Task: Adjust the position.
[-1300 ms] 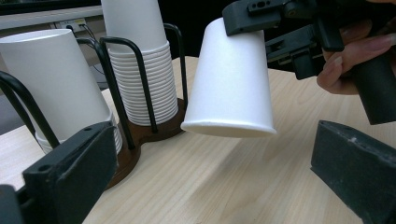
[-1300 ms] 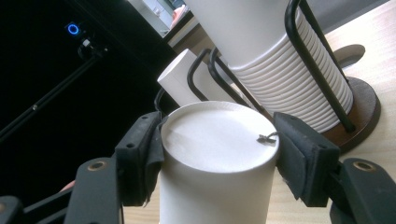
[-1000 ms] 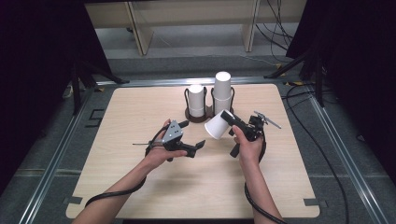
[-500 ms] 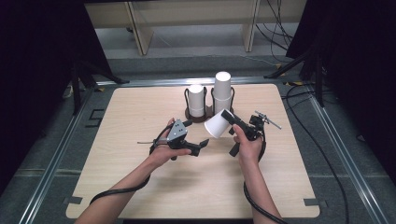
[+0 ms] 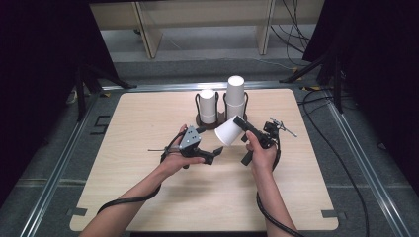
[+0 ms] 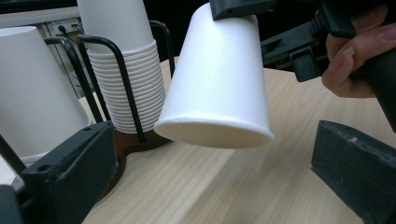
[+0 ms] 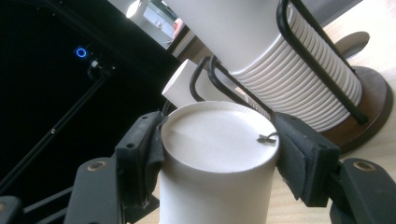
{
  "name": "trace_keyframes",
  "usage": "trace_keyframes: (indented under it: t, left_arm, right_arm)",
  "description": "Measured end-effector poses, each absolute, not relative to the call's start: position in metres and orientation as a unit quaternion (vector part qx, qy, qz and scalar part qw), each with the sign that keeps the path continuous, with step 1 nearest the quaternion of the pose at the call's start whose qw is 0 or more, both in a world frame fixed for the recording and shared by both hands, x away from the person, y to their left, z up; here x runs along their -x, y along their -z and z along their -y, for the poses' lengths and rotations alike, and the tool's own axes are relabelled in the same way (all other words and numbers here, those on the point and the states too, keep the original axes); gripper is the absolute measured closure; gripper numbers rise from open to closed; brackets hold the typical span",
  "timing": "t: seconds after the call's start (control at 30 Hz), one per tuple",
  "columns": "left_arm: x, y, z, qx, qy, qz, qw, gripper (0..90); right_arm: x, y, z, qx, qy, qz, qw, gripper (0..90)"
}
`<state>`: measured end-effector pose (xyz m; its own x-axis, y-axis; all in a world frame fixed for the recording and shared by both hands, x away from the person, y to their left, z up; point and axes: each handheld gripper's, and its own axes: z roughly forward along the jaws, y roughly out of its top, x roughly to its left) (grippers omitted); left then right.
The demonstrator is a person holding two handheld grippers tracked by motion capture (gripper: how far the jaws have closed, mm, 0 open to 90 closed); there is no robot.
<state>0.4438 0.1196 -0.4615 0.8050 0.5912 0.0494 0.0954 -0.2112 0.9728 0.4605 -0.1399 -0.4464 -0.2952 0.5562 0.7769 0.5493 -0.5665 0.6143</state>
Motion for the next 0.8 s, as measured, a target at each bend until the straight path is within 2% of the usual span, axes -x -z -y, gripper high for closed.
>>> trace_keyframes:
  t: [0.1, 0.23, 0.8]
  left_arm:
    - [-0.447, 0.461, -0.117, -0.748, -0.211, -0.227, 0.586, 0.0]
    - [-0.45, 0.459, -0.114, -0.752, -0.21, -0.225, 0.583, 0.0]
    - [-0.458, 0.461, -0.098, -0.76, -0.21, -0.21, 0.578, 0.2]
  right_arm:
    - [-0.46, 0.445, 0.137, -0.599, -0.658, -0.456, -0.013, 36.2]
    - [-0.462, 0.447, 0.138, -0.593, -0.66, -0.461, -0.003, 36.2]
    - [-0.462, 0.445, 0.138, -0.596, -0.659, -0.458, -0.022, 36.3]
